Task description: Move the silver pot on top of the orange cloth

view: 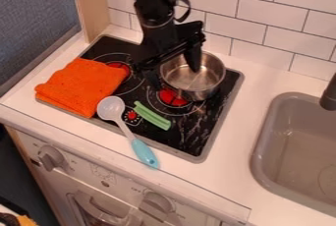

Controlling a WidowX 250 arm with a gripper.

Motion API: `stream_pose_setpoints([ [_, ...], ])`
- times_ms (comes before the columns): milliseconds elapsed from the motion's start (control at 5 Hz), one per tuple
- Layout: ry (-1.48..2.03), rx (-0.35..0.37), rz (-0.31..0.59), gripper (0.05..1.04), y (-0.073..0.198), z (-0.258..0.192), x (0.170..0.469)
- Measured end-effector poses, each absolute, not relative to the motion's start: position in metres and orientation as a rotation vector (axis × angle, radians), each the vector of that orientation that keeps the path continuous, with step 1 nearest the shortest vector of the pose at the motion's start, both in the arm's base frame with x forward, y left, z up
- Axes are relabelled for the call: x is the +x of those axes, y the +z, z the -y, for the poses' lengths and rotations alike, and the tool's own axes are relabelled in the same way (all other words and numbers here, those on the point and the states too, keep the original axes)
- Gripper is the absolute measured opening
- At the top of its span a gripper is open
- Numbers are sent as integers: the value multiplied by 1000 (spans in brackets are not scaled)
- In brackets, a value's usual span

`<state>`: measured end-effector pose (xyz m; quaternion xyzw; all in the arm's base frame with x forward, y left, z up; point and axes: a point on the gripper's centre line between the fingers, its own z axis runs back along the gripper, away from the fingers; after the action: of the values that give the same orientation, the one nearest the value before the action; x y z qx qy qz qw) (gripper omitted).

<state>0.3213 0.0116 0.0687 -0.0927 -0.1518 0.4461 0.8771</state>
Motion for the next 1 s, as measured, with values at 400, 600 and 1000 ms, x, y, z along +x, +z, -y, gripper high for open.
stream_pose_setpoints([
  [400, 869, -148, 290, 1001, 26, -21, 342],
  [600, 874, -150, 274, 947, 17, -22, 350],
  [1000, 900, -149, 235, 368, 12, -22, 365],
])
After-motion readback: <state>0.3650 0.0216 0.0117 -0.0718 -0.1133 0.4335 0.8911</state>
